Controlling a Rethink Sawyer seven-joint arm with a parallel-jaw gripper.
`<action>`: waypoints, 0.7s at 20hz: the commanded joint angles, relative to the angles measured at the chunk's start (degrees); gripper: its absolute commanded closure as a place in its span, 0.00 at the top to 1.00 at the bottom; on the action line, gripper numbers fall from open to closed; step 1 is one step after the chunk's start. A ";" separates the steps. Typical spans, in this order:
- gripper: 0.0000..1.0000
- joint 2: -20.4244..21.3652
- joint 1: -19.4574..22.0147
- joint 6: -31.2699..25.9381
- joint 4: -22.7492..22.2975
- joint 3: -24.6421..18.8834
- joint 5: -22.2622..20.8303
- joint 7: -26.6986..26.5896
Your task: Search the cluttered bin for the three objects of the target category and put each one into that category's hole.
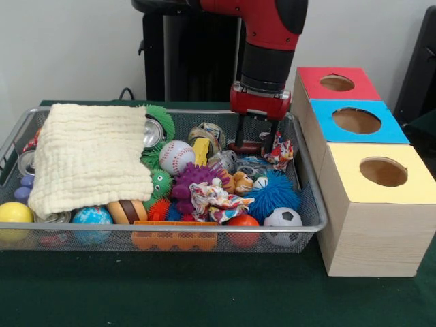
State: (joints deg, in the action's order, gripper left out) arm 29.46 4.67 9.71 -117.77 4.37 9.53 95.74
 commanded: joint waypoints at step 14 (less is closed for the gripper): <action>1.00 4.19 1.86 2.99 -5.45 -6.51 0.35 14.87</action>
State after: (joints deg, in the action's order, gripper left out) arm 33.16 7.22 9.84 -121.77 1.89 9.54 95.74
